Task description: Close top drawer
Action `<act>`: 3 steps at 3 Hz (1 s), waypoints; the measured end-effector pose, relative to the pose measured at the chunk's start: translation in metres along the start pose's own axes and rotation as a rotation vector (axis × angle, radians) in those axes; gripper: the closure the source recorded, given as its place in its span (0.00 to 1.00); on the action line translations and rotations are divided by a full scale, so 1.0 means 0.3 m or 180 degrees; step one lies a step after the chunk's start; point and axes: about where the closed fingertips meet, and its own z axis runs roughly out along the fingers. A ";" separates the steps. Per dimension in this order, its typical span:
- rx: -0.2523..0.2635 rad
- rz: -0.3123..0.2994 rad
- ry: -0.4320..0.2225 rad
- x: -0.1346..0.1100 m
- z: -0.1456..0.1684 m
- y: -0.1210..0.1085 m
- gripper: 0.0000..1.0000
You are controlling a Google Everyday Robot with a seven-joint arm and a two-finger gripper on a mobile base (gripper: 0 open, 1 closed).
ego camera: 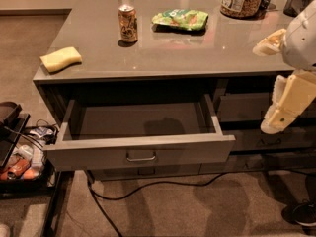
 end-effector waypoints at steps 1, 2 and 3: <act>-0.0174 0.0014 0.0044 0.019 0.085 0.034 0.00; -0.0387 0.0022 -0.0004 0.011 0.194 0.095 0.00; -0.0650 -0.0067 -0.0067 -0.034 0.299 0.173 0.00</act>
Offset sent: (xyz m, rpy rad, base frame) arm -0.0230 0.0407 -0.1035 0.0518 0.2020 0.0688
